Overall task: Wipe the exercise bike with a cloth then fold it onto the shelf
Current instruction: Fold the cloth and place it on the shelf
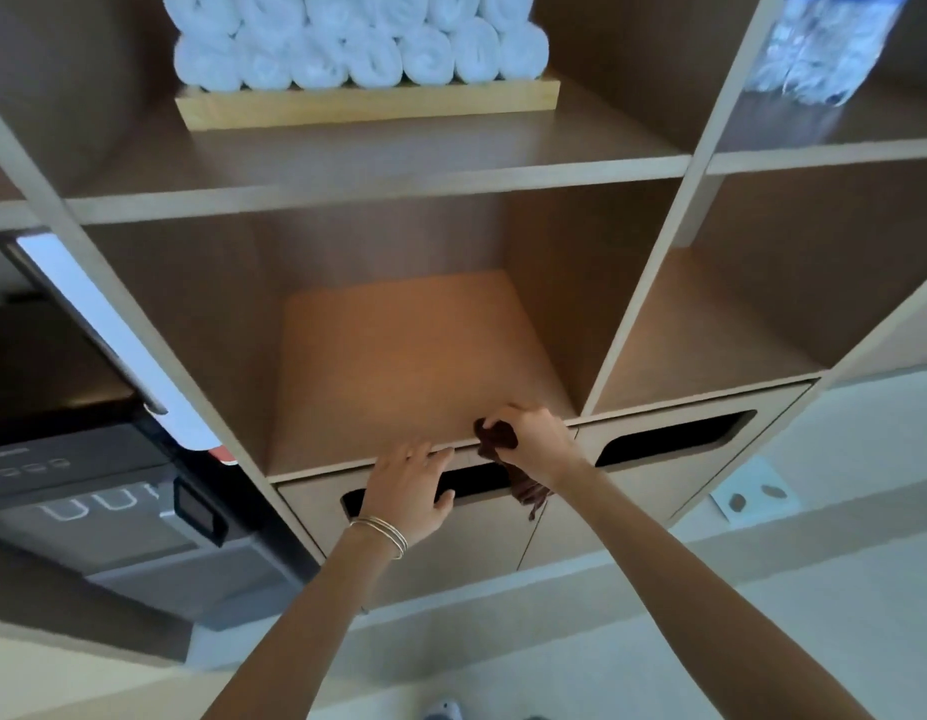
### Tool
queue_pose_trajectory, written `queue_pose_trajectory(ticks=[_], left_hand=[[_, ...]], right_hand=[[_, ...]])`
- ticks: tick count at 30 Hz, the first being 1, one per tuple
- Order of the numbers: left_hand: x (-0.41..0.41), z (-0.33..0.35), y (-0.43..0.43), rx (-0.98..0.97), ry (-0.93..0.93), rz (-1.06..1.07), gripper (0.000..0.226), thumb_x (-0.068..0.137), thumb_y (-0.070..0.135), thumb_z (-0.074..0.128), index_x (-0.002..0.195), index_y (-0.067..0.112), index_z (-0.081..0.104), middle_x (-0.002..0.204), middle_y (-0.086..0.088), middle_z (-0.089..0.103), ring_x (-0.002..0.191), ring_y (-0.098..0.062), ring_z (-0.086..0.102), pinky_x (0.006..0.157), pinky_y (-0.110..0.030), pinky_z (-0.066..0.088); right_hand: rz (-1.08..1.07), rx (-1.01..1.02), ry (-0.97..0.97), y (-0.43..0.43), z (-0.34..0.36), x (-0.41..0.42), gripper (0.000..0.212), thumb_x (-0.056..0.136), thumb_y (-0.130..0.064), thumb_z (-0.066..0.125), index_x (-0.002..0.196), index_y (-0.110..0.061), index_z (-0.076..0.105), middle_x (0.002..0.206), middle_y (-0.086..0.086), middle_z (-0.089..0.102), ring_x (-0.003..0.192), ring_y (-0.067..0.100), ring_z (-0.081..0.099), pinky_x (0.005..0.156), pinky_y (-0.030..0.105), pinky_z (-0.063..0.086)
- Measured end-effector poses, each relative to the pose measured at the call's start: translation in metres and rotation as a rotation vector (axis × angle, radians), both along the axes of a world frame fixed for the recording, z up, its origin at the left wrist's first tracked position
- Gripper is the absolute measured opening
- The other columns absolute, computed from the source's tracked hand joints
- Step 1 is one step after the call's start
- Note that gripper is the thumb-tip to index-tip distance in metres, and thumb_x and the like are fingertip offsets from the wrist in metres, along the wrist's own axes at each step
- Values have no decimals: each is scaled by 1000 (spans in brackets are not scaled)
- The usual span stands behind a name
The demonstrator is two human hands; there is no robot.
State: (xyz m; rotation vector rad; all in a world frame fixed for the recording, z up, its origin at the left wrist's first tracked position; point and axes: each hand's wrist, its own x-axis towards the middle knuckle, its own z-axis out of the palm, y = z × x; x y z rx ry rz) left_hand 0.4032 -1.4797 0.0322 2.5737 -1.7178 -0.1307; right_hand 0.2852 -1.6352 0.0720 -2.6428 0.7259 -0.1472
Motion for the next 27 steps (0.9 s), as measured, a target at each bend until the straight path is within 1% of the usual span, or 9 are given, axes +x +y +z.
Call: queue_pose_trajectory(ticks=[7,10,13,15,17,20,23,25,27], left_hand=[[36,0,-5,-24,45,29,55,90,42,47,140,25,34,141,-1,41,134,-23,32,107,-39,36],[50,-2,-9,-11,48,67,55,91,41,46,141,23,32,140,-1,41,131,-23,34,107,-38,35],[56,-7,-18,1,56,114,55,90,41,46,140,23,33,140,-2,41,132,-24,34,107,-38,33],[54,-12,-25,-2,63,131,54,90,41,46,140,23,34,141,-2,40,133,-24,33,107,-39,34],[47,-17,-31,11,84,149,53,90,40,46,139,22,34,141,-3,40,133,-25,33,107,-40,34],[38,-20,-45,1,87,178,52,90,39,46,138,22,35,139,-2,42,130,-25,36,104,-38,35],[33,-17,-62,-92,64,236,47,90,36,45,135,22,39,131,-1,49,121,-22,44,96,-35,40],[26,-13,-76,-136,68,271,47,90,37,45,134,21,42,131,-1,50,121,-21,45,96,-35,40],[18,-12,-89,-163,59,286,49,90,42,45,134,19,43,133,-1,50,122,-21,45,97,-34,39]], right_hand=[[27,-56,-19,-32,10,70,33,82,-24,69,114,-19,60,118,4,59,113,29,48,91,42,47],[51,-28,36,-40,-11,91,35,84,-19,66,118,-20,58,125,5,53,118,30,45,98,42,43],[44,34,78,-49,-36,95,44,83,-17,66,124,-21,51,132,8,44,122,32,40,105,42,36],[56,99,41,-58,-40,94,47,82,-21,69,125,-20,51,131,11,44,123,33,40,105,41,34],[123,183,63,-67,-34,90,51,84,-31,67,130,-21,48,134,12,44,126,33,37,106,43,32],[210,209,82,-84,-22,74,52,92,-40,53,138,-19,41,139,9,44,129,29,38,108,44,31],[177,174,67,-106,-19,50,38,96,-28,48,133,-18,48,138,6,44,123,24,48,104,38,39],[169,146,112,-118,-20,37,27,95,-16,50,122,-16,57,132,7,47,113,22,56,99,37,45],[208,138,129,-125,-24,29,25,93,-9,52,116,-15,61,125,6,52,109,20,57,98,36,47]])
